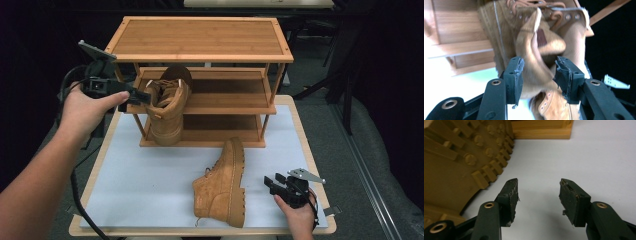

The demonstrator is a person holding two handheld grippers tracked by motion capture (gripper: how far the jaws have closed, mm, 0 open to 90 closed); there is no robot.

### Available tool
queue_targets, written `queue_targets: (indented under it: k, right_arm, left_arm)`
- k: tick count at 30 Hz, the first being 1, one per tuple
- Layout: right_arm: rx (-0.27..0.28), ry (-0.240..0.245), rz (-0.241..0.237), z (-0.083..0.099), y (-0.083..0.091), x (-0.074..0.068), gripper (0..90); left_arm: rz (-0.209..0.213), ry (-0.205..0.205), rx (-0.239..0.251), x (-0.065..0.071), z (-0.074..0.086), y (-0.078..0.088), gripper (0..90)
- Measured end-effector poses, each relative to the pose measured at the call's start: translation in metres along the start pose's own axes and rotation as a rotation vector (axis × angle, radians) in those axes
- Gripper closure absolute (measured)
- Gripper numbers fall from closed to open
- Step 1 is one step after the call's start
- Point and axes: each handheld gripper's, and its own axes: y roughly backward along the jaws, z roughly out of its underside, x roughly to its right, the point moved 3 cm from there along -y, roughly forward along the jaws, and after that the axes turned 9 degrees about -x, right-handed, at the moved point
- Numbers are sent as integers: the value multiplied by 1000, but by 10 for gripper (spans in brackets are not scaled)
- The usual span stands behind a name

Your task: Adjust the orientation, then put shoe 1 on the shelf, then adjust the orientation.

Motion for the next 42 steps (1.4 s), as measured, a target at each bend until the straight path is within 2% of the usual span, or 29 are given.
queue_targets:
  k: [3,4,5,6,7,8,9,11,12,13,14,15,16,17,18,19,20,21,22,23,24,25,26,27,30,34,38,40,42]
  right_arm:
    - [-35,25,-11,-5,5,-9,522]
    - [-35,25,-11,-5,5,-9,522]
    - [-52,33,-8,-8,9,-12,532]
    - [-52,33,-8,-8,9,-12,532]
    - [-66,32,-34,-11,12,-15,535]
    - [-66,32,-34,-11,12,-15,535]
    - [-72,33,-48,-14,14,-17,537]
    - [-74,41,-43,-17,15,-20,551]
    - [-74,41,-43,-17,15,-20,551]
    - [-108,49,-71,-20,16,-24,560]
    - [-126,59,-84,-22,16,-26,564]
    - [-129,66,-56,-24,16,-29,569]
    - [-129,66,-56,-24,16,-29,569]
    - [-147,86,-47,-27,16,-33,568]
    - [-147,86,-47,-27,16,-33,568]
    - [-168,93,-55,-31,16,-36,553]
    - [-168,93,-55,-31,16,-36,553]
    - [-190,100,-54,-33,16,-37,540]
    - [-196,105,-78,-35,16,-38,541]
    - [-188,102,-4,-36,16,-39,560]
    - [-210,109,-132,-37,18,-40,573]
    - [-210,99,-68,-38,19,-42,579]
    - [-210,99,-68,-38,19,-42,579]
    - [-204,104,-74,-40,23,-46,595]
    - [-210,118,-87,-41,26,-50,607]
    - [-248,151,-94,-47,29,-60,642]
    - [-274,171,-99,-54,30,-65,670]
    - [-290,178,-118,-61,31,-69,690]
    - [-293,191,-137,-70,29,-79,770]
  left_arm:
    - [1,-19,10,-10,17,13,568]
    - [1,-19,10,-10,17,13,566]
    - [1,-18,14,-20,29,12,566]
    - [1,-18,14,-20,29,12,566]
    - [8,-21,6,-31,42,6,566]
    - [8,-21,6,-31,42,6,567]
    - [26,-20,2,-41,56,-5,568]
    - [34,-30,11,-52,69,-17,568]
    - [34,-30,11,-52,69,-17,568]
    - [53,-31,6,-62,80,-32,570]
    - [53,-31,6,-62,80,-32,570]
    - [62,-25,-7,-74,90,-48,570]
    - [62,-25,-7,-74,90,-48,570]
    - [55,-13,-12,-87,101,-64,574]
    - [55,-13,-12,-87,101,-64,577]
    - [53,-2,-7,-99,111,-79,580]
    - [53,-2,-7,-99,111,-79,584]
    - [32,-3,5,-109,122,-94,585]
    - [23,-2,9,-114,127,-101,581]
    - [25,1,24,-118,132,-108,581]
    - [25,1,24,-118,132,-108,578]
    - [35,18,33,-125,142,-119,576]
    - [35,18,33,-125,142,-119,577]
    - [36,31,43,-130,150,-126,576]
    - [38,49,57,-135,156,-131,575]
    - [37,79,63,-142,166,-139,575]
    - [30,84,66,-145,176,-148,573]
    - [37,86,48,-147,178,-153,563]
    - [36,86,46,-148,181,-155,559]
